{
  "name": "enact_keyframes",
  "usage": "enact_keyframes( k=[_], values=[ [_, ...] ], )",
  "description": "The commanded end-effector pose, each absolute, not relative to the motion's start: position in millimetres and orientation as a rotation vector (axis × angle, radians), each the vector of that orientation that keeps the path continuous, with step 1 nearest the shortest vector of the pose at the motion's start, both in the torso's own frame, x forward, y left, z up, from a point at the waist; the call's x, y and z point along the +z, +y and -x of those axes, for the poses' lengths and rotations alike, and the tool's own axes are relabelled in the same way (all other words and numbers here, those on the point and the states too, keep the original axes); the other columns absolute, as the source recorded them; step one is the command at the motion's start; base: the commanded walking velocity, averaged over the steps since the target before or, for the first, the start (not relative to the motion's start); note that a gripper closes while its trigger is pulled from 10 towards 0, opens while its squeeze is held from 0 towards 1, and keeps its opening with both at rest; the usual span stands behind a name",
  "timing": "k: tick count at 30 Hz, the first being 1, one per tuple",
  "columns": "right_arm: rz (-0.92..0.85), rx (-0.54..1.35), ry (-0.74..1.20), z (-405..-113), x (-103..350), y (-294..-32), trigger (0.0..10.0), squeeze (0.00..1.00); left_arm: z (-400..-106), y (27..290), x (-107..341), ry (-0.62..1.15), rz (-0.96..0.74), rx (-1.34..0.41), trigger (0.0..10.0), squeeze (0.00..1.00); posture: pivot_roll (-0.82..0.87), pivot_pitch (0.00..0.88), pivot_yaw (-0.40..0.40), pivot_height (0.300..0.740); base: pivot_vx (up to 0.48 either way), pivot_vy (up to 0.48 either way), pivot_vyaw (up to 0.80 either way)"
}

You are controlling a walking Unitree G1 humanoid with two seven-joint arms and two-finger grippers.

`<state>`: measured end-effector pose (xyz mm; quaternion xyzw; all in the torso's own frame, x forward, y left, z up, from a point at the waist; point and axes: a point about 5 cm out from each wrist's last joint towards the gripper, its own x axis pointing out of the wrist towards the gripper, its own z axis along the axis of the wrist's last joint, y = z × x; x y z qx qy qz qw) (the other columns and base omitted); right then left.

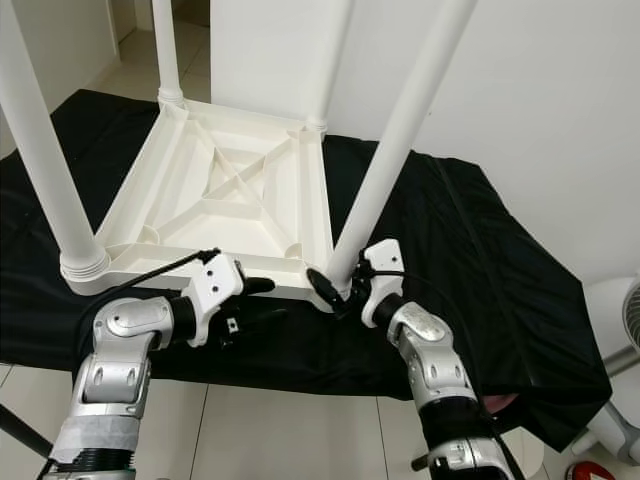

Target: Building children table

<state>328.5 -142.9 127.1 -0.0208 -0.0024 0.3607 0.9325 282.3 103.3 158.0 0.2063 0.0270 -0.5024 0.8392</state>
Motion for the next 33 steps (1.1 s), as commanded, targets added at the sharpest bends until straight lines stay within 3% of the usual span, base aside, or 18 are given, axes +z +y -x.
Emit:
enact_keyframes(
  k=[1,7,8,9,11,12,23,24,33],
  values=[
    [0.082,0.77,0.02,-330,123,-144,10.0,0.0,-298,109,164,-0.021,-0.424,-0.717,10.0,0.0,0.11,0.0,-0.165,0.74,0.0,0.0,0.0],
    [0.107,0.8,0.049,-340,120,-136,10.0,0.0,-297,109,165,-0.024,-0.428,-0.719,10.0,0.0,0.13,0.0,-0.161,0.74,0.0,0.0,0.0],
    [0.116,0.803,0.061,-343,118,-134,4.9,0.0,-298,109,165,-0.026,-0.43,-0.719,10.0,0.0,0.13,0.0,-0.161,0.74,0.0,0.0,0.0],
    [0.115,0.798,0.074,-345,116,-133,2.0,0.0,-298,108,166,-0.028,-0.43,-0.719,10.0,0.0,0.13,0.0,-0.162,0.74,0.0,0.0,0.0],
    [0.113,0.8,0.082,-346,115,-133,2.0,0.0,-298,108,166,-0.03,-0.43,-0.719,10.0,0.0,0.13,0.0,-0.162,0.74,0.0,0.0,0.0],
    [0.108,0.805,0.092,-346,113,-132,0.0,0.0,-298,108,167,-0.032,-0.431,-0.719,10.0,0.0,0.13,0.0,-0.162,0.74,0.0,0.0,0.0],
    [0.081,0.817,0.091,-346,108,-133,0.0,0.0,-300,106,168,-0.038,-0.425,-0.72,10.0,0.0,0.12,0.0,-0.161,0.74,0.0,0.0,0.0],
    [0.074,0.801,0.09,-346,107,-133,10.0,0.0,-300,105,168,-0.039,-0.424,-0.72,10.0,0.0,0.12,0.0,-0.165,0.74,0.0,0.0,0.0],
    [0.026,0.518,0.046,-348,111,-137,10.0,0.0,-301,106,166,-0.035,-0.416,-0.712,10.0,0.0,0.1,0.0,-0.169,0.74,0.0,0.0,0.0]
  ],
)
